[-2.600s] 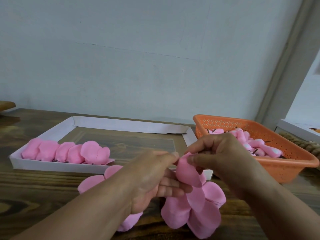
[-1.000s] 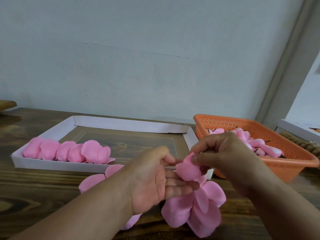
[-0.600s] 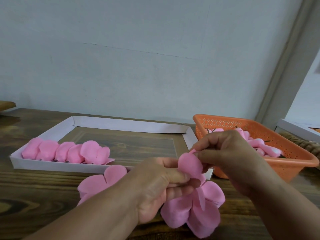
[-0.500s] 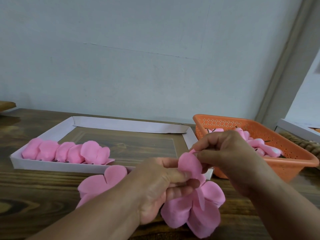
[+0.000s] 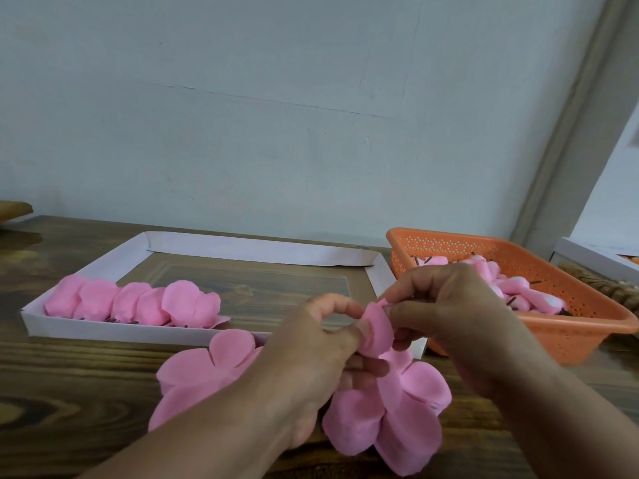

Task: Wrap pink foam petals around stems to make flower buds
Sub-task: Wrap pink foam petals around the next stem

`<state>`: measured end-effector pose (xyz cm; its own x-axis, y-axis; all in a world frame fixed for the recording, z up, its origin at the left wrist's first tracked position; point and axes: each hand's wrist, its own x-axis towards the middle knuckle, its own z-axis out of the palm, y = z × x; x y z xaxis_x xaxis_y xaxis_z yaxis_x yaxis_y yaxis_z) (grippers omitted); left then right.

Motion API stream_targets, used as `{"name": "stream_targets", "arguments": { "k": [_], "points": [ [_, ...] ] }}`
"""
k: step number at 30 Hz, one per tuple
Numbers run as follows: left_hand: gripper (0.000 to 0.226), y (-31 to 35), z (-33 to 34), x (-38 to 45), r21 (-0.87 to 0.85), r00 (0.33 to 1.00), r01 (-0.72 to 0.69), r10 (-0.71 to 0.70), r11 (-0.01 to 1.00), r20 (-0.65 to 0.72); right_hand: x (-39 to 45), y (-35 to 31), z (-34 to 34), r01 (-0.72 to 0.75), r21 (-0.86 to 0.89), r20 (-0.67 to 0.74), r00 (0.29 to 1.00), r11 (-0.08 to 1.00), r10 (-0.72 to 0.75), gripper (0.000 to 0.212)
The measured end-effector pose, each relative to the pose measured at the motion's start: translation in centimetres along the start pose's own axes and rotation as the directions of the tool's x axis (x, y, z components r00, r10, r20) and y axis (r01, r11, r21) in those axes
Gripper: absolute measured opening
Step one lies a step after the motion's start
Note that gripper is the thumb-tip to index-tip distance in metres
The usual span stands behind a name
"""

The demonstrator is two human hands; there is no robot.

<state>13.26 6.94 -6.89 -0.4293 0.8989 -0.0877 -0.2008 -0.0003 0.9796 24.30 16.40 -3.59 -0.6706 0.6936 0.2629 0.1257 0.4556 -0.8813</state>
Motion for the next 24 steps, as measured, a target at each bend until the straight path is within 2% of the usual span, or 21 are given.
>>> {"name": "stream_targets", "arguments": {
  "k": [4, 11, 16, 21, 24],
  "points": [
    [0.022, 0.0, -0.2, 0.1, 0.015, 0.999, -0.008, 0.007, 1.000, 0.043, 0.0, 0.0, 0.0, -0.005, 0.026, -0.019, 1.000, 1.000, 0.005, 0.018],
    [0.022, 0.0, -0.5, 0.3, 0.030, 0.994, -0.001, -0.002, 1.000, 0.106, -0.1, 0.0, 0.0, -0.012, 0.024, -0.012, 1.000, 1.000, 0.012, 0.013],
    [0.016, 0.7, -1.4, 0.6, -0.004, 0.986, 0.054, -0.053, 0.999, 0.161, -0.4, -0.6, -1.0, -0.027, -0.012, 0.142, 0.990, 1.000, 0.028, 0.019],
    [0.014, 1.1, -1.9, 0.7, -0.015, 0.966, 0.096, -0.090, 0.995, 0.242, -0.3, -1.0, -1.2, 0.153, -0.232, 0.159, 0.980, 0.961, -0.117, 0.018],
    [0.013, 1.3, -2.2, 0.7, -0.021, 0.953, 0.112, -0.102, 0.993, 0.286, -0.2, -0.9, -1.4, 0.177, -0.195, 0.162, 0.976, 0.965, -0.146, 0.018]
  ]
}}
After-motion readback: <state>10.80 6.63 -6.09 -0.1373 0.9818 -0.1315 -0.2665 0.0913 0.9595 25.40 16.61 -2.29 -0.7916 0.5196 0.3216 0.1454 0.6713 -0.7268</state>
